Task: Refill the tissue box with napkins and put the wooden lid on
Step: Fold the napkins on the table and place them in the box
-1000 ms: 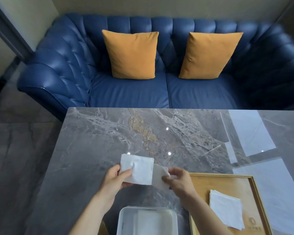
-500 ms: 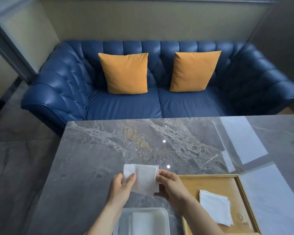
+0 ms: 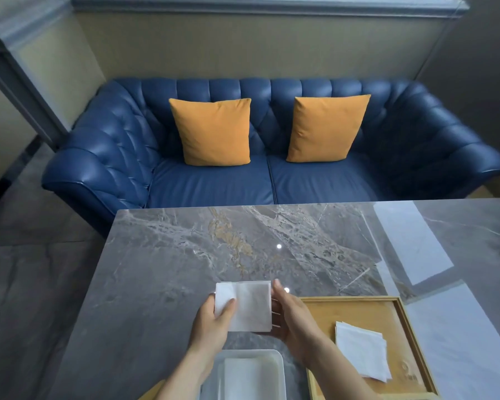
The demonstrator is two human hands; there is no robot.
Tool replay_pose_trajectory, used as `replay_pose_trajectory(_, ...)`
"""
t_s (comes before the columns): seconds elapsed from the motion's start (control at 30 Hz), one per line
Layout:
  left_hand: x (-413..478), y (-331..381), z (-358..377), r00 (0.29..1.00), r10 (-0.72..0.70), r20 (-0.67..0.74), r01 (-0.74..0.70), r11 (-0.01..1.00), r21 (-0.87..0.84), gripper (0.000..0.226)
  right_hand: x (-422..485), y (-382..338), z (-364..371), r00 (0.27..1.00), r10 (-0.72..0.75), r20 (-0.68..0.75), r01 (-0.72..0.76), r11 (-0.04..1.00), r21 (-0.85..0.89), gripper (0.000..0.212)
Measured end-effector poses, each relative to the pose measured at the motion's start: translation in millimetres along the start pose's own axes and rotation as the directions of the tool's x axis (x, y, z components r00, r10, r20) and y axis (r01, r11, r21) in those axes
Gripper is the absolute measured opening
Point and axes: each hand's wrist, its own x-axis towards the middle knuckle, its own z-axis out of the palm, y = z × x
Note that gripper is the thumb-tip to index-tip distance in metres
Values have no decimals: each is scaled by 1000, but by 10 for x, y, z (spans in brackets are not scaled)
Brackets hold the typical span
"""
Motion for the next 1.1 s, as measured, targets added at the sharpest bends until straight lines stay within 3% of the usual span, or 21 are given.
replay_pose_trajectory(0.17,-46,-70,-27,999,49,-21,-45,988,150,30,10,125,-21,989,-77,-125,59,988,-140,12)
replay_pose_trajectory(0.23,-91,-71,-46,997,69,-33,-62,981,182,19,11,175,-46,982,-100,-162,66,978,-199,12)
replay_pose_trajectory(0.37,-182,-171,-152,996,79,-38,-69,974,214,36,-91,276,-86,970,-146,-195,83,951,-299,10)
replay_pose_trajectory(0.5,-325,-323,-237,999,52,-12,-47,962,269,32,-200,528,-132,950,-185,-252,71,912,-404,4)
replay_pose_trajectory(0.6,-432,-429,-271,999,32,-22,-23,950,310,30,-308,714,-129,927,-237,-291,67,867,-494,7)
replay_pose_trajectory(0.8,-590,-611,-271,999,40,-36,-22,912,411,31,-499,968,-81,849,-386,-360,62,750,-658,38)
replay_pose_trajectory(1.1,-731,-729,-186,997,71,-43,-34,824,566,18,-586,1164,-63,822,-487,-296,-27,486,-873,30)
